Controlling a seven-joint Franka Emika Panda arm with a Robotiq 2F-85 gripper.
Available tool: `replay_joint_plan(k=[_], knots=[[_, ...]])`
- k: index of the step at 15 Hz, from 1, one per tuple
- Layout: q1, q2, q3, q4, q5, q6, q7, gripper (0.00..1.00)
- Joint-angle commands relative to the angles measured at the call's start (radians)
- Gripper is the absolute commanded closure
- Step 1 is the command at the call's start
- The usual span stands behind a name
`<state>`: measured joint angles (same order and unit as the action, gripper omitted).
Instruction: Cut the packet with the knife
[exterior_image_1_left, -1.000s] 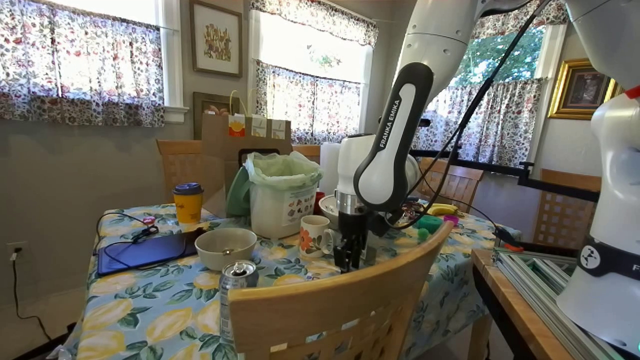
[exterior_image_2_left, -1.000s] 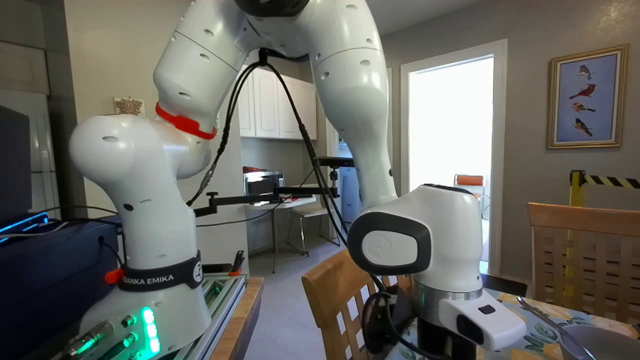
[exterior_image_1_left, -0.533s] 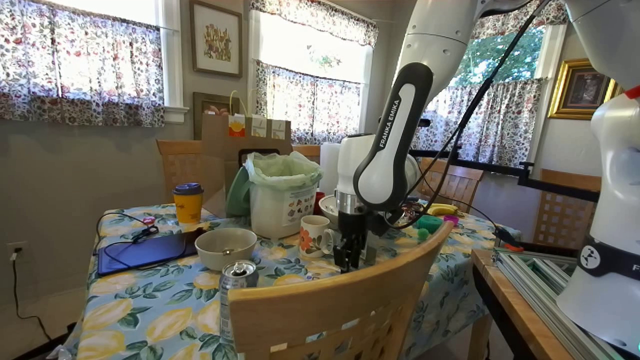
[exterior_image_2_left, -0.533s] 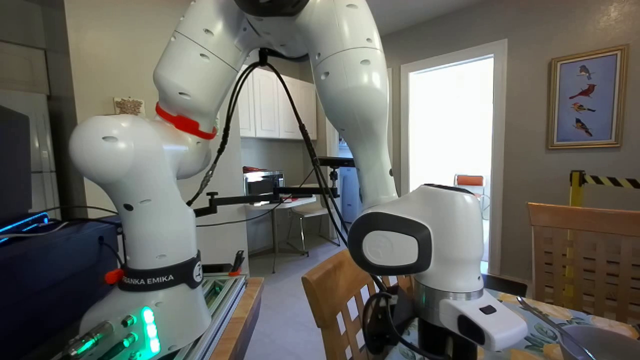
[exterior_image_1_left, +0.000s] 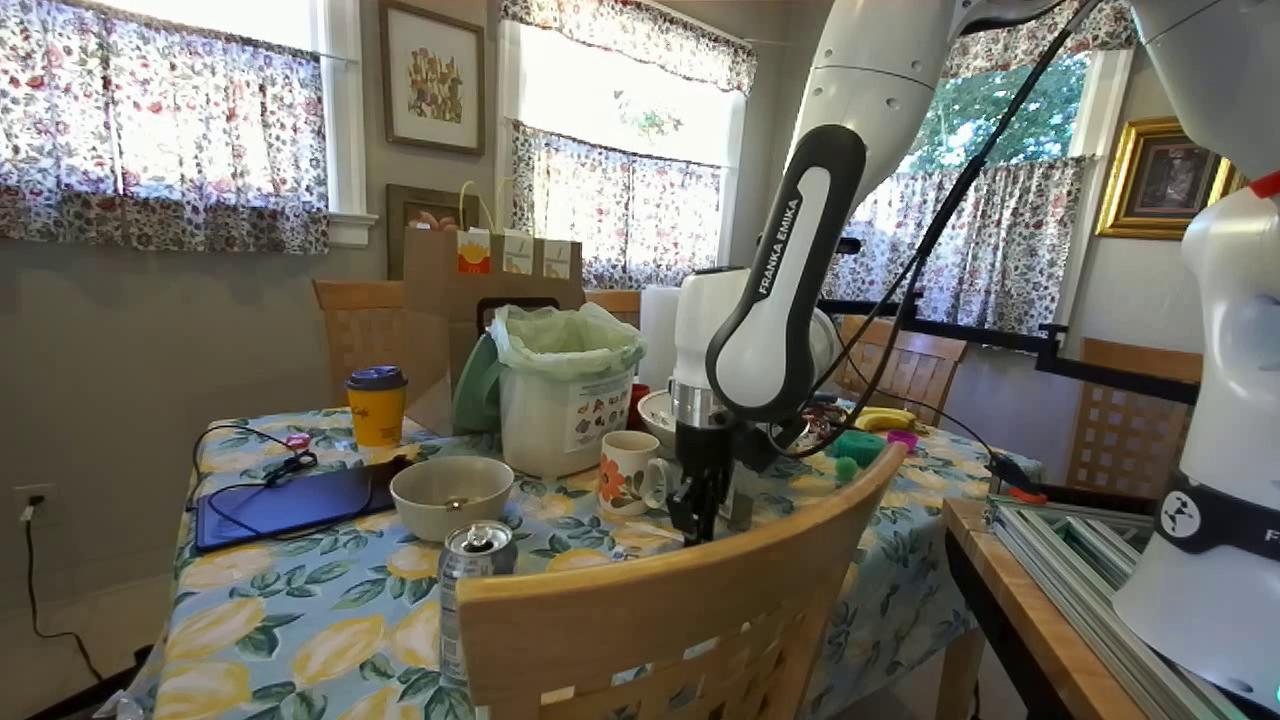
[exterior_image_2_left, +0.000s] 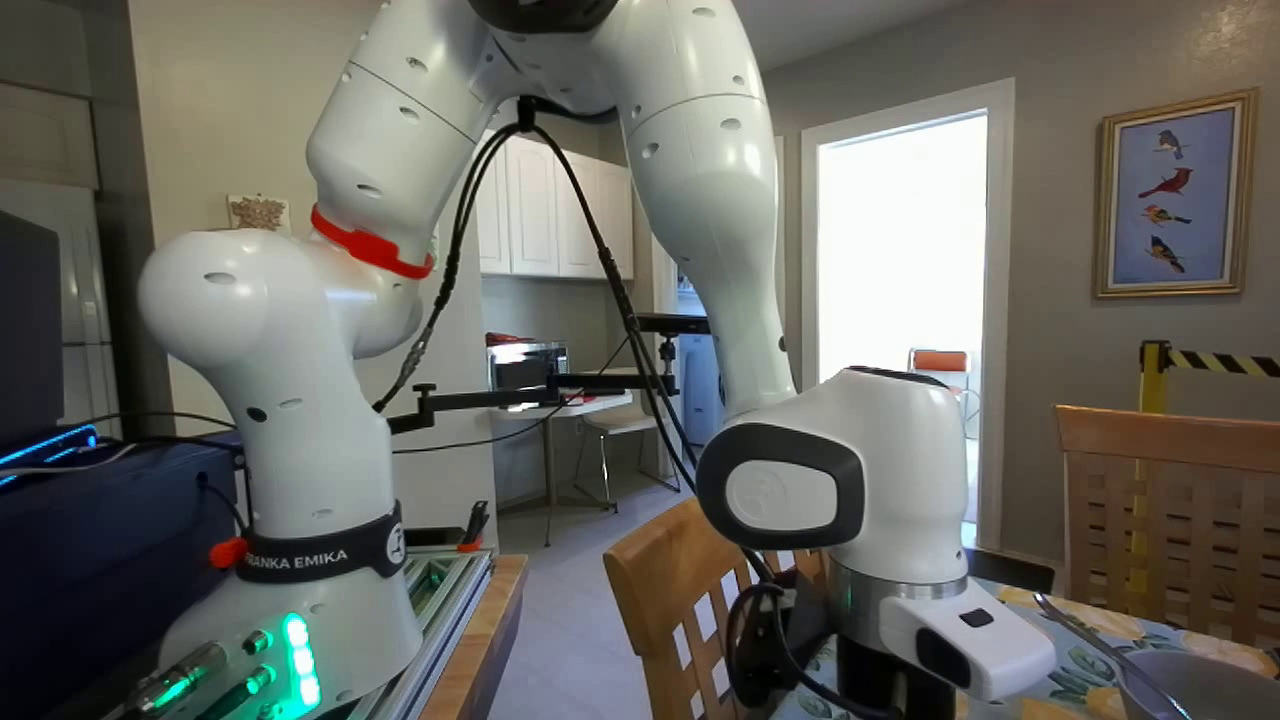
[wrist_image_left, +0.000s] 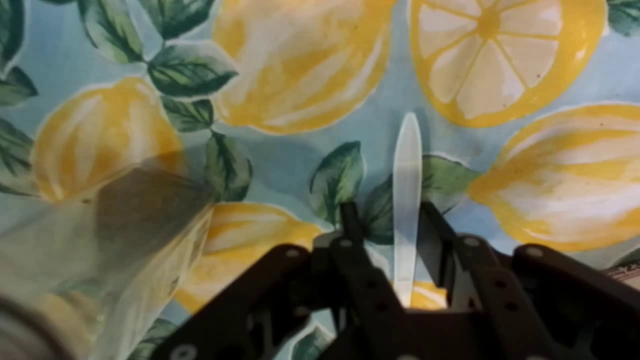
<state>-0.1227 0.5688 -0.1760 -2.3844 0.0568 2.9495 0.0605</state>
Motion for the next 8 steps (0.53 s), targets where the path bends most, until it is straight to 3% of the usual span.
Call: replay_joint_plan(k=[1,8], knots=[[-0.019,0.003,0.012,0.013,0.003,-0.006,-0.004,0.67],[-0.022,-0.007,0.019,0.007,0.005,-0.007,-0.006,0.72]])
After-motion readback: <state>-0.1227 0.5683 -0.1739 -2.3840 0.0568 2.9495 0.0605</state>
